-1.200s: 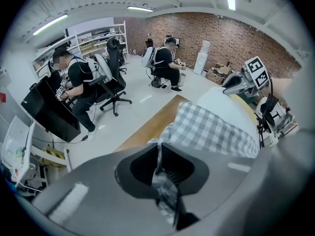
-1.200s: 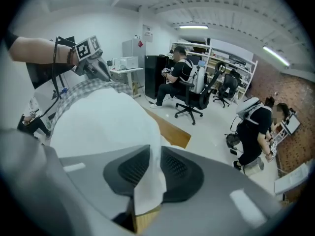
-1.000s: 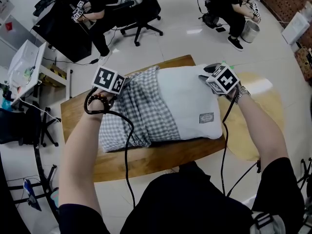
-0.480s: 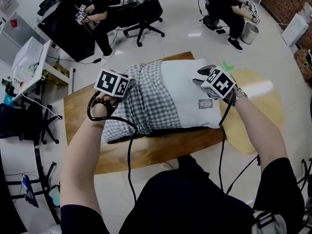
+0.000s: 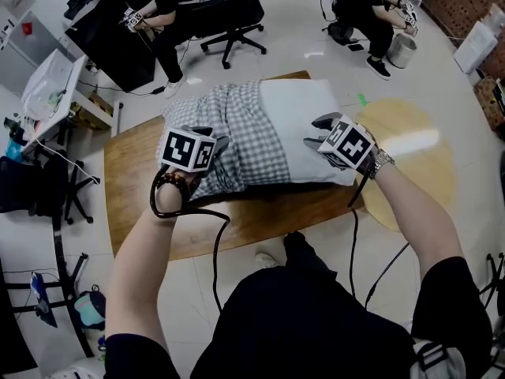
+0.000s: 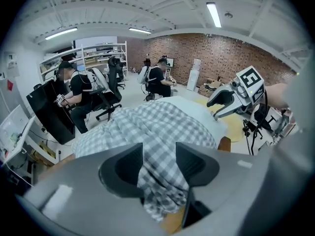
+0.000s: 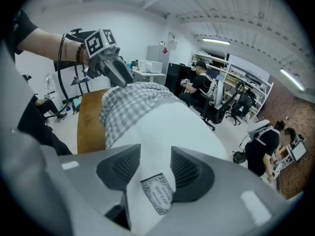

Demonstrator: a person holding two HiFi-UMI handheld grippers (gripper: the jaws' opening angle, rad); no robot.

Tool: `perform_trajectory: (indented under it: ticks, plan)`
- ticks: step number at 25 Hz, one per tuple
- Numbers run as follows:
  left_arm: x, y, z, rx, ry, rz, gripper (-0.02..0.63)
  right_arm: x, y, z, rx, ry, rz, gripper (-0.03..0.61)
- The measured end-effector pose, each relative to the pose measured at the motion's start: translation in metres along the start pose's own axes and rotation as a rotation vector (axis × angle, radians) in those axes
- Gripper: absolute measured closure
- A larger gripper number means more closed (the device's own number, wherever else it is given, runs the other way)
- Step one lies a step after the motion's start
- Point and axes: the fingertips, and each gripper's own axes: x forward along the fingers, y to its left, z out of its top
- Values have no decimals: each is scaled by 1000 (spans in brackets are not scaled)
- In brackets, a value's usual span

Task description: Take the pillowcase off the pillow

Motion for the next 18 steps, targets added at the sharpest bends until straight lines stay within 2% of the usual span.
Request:
perform_trajectory:
  ticks: [5, 9, 13, 18]
  plan:
    - [-4, -26, -16, 2, -29, 1, 383, 7, 29, -7, -63, -1, -11, 364]
    - [-1, -43, -51, -27, -35, 18, 360, 16, 56, -15, -123, 0, -47, 330]
    - [8, -51, -82, -59, -40, 74, 328, 26, 69, -19, -203, -1, -103, 291]
    - [18, -47, -108, -134, -64, 146, 327, 46, 81, -28, -249, 8, -142, 258]
